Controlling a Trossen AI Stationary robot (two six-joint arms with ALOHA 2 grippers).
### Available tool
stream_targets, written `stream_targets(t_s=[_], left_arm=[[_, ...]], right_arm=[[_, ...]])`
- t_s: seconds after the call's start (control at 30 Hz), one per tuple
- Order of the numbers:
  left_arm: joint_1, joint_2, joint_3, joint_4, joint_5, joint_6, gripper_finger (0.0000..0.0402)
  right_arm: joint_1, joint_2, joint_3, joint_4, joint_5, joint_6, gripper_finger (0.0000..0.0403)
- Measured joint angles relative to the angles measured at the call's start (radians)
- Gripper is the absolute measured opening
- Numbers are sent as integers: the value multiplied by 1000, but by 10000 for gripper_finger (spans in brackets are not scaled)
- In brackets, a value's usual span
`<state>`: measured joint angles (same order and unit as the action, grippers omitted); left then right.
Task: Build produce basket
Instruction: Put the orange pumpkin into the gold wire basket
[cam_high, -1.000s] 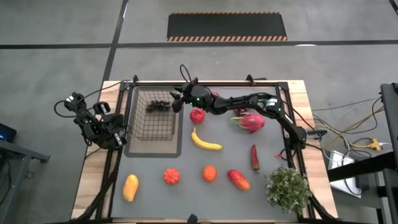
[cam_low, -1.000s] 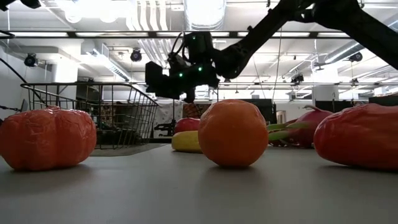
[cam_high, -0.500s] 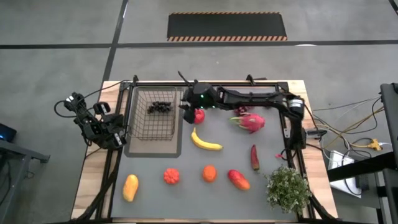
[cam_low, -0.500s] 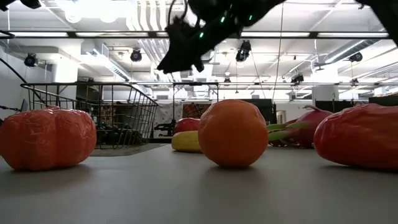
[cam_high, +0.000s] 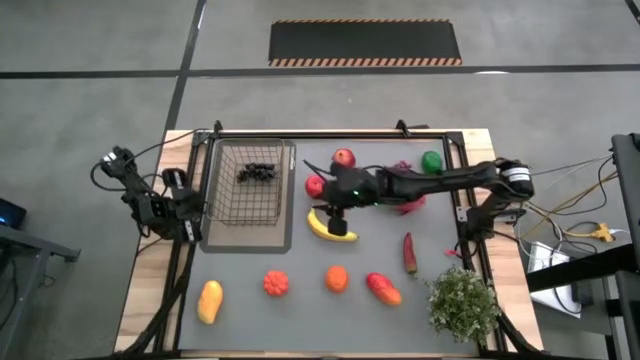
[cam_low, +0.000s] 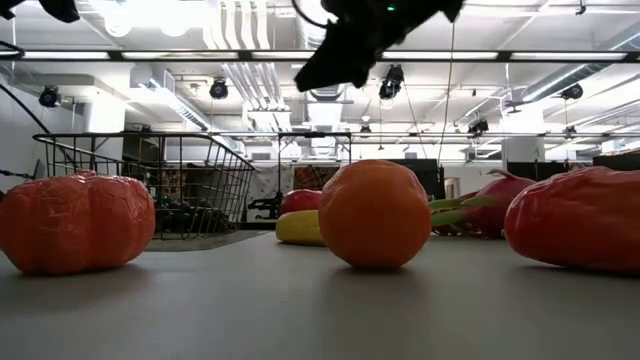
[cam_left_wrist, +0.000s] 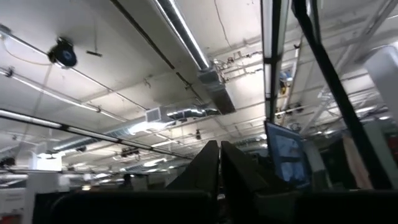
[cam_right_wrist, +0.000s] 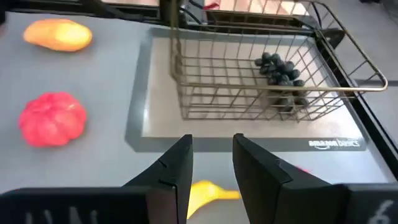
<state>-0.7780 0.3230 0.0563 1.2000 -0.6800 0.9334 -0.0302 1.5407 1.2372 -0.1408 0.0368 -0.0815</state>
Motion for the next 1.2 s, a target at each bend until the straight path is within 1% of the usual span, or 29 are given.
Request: stream_targets(t_s=[0.2, 0.33, 0.47, 0.57, 0.67, 0.73, 0.9, 1.1, 1.2], left_arm=[[0, 108, 22, 3, 28, -156, 1], [0, 195, 47, 3, 32, -239, 1], [0, 283, 87, 3, 31, -272, 1], [0, 335, 114, 11, 32, -273, 1], [0, 380, 140, 45, 30, -273, 1], [4, 420, 157, 54, 21, -273, 1], [38, 522, 214, 74, 10, -281, 1], [122, 667, 310, 81, -44, -341, 1], [158, 740, 352, 68, -97, -402, 1]], right_arm=[[9, -111, -207, 189, 9, -38, 88], [7, -174, -366, 424, 9, -103, 80], [1, -224, -516, 654, 7, -188, 72], [-18, -262, -620, 803, -48, -206, 68], [-54, -290, -718, 961, -143, -164, 64], [-77, -302, -773, 1053, -186, -138, 63], [-102, -350, -851, 1144, -205, -149, 62], [-102, -450, -903, 1149, -205, -185, 59], [-102, -501, -920, 1148, -202, -192, 59]])
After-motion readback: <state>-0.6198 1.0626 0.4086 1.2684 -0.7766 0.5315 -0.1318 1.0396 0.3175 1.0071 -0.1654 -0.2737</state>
